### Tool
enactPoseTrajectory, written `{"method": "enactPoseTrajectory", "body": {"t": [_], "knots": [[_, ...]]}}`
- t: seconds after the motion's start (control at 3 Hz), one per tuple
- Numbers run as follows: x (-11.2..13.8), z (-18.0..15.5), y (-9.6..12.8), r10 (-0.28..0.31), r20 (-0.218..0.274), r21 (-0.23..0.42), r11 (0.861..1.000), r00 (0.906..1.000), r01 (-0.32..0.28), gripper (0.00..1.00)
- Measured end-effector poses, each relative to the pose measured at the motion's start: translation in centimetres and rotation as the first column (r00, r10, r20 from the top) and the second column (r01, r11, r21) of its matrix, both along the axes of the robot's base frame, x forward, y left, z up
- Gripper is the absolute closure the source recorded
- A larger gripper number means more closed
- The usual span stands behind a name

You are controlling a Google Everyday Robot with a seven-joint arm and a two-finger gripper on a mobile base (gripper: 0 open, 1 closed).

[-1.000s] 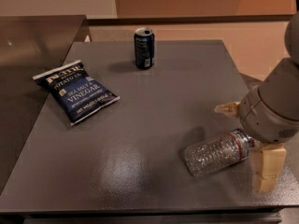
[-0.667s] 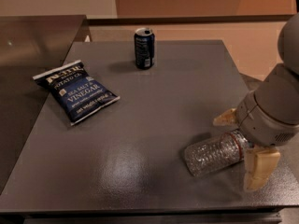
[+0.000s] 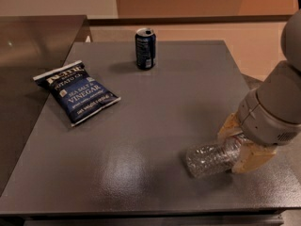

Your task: Pick water bottle

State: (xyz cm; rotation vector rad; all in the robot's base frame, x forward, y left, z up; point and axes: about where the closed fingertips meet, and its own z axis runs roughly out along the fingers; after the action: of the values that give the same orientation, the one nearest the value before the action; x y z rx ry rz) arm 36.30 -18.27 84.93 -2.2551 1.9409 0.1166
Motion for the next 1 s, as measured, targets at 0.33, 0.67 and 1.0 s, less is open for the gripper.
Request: {"method": "enactPoseTrajectory", "body": {"t": [0.33,0.67,1.0], "knots": [[0.8,2.4,0.0,-0.019,0.038,0.016,1.000,0.9991,0.018,0.88],[2.2,5.5,0.0,-0.038,0.088,0.009,0.999,0.9954,0.037,1.00],[3.3,8.8,0.0,-0.050,0.129,0.009,0.999,0.9904,0.049,1.00]]}}
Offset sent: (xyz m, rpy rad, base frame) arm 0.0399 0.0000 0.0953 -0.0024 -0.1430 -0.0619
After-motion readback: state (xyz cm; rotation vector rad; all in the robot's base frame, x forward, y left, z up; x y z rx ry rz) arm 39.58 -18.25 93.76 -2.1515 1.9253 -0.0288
